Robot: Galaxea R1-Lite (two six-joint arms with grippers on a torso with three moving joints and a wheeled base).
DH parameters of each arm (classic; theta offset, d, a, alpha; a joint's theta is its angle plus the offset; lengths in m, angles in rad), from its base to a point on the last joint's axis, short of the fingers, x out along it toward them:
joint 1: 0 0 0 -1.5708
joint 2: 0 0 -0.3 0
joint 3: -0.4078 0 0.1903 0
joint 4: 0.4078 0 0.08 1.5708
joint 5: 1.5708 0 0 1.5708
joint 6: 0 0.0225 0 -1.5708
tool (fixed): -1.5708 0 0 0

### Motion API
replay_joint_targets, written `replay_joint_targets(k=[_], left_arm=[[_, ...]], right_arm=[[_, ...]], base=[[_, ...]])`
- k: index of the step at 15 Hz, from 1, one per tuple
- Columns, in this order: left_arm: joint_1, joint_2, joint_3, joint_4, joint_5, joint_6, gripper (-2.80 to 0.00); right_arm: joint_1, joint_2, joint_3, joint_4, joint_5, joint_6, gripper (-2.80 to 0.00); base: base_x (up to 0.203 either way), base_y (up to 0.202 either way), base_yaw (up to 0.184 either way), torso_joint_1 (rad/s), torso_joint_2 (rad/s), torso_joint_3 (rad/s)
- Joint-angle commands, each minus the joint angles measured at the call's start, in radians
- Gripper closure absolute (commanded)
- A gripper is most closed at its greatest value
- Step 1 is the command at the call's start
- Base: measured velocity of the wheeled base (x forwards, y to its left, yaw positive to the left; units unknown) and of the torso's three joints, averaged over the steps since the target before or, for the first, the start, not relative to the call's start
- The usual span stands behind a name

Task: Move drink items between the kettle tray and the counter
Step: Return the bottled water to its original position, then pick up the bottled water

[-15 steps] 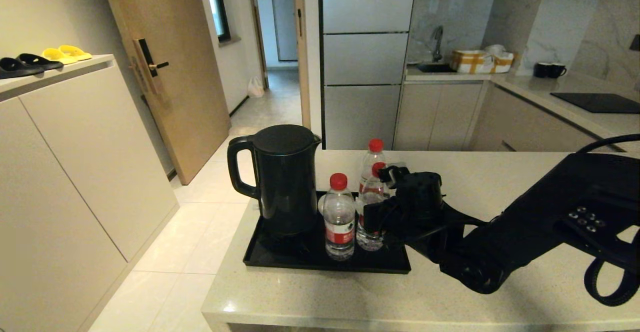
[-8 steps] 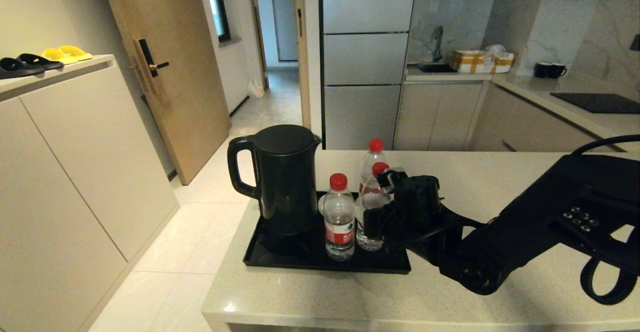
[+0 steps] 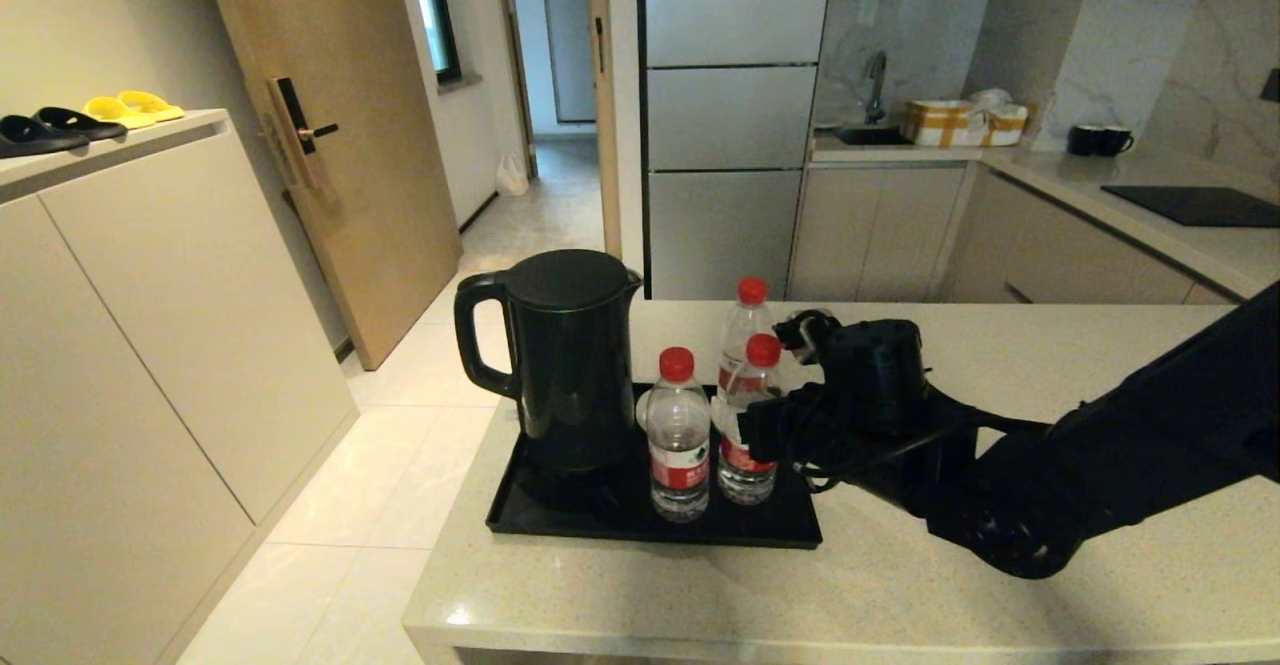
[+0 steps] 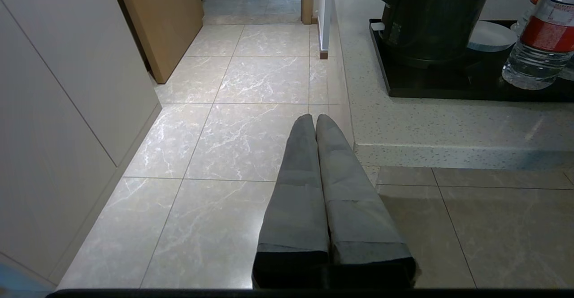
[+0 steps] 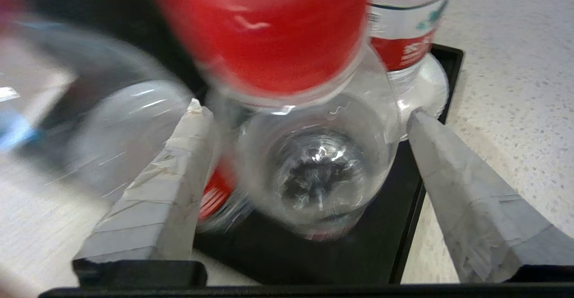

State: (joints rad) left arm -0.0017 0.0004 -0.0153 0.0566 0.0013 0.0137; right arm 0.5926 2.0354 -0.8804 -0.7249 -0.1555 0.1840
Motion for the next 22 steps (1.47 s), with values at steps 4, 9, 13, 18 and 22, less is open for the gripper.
replay_joint_targets(k=[4,9,13,18,22], left_arm=[[0.0,0.001,0.0,0.0,0.0,0.0,0.0],[0.0,0.001,0.0,0.0,0.0,0.0,0.0],[0.0,0.001,0.0,0.001,0.0,0.0,0.0],[0.0,0.001,0.0,0.001,0.0,0.0,0.0],[0.0,0.001,0.0,0.0,0.0,0.0,0.0]], right_arm=[[0.0,-0.256,-0.004,0.14,0.035,0.002,-2.8],[-0.001,-0.594,-0.01,0.365,0.083,0.037,-2.8],[-0.005,-0.8,-0.135,0.772,0.001,0.09,0.0],[-0.065,-1.193,-0.201,1.297,-0.242,0.13,0.0],[-0.42,-1.433,-0.34,1.689,-0.313,0.113,0.0]], base=[[0.0,0.0,0.0,0.0,0.0,0.0],[0.0,0.0,0.0,0.0,0.0,0.0],[0.0,0.0,0.0,0.0,0.0,0.0],[0.0,0.0,0.0,0.0,0.0,0.0],[0.0,0.0,0.0,0.0,0.0,0.0]])
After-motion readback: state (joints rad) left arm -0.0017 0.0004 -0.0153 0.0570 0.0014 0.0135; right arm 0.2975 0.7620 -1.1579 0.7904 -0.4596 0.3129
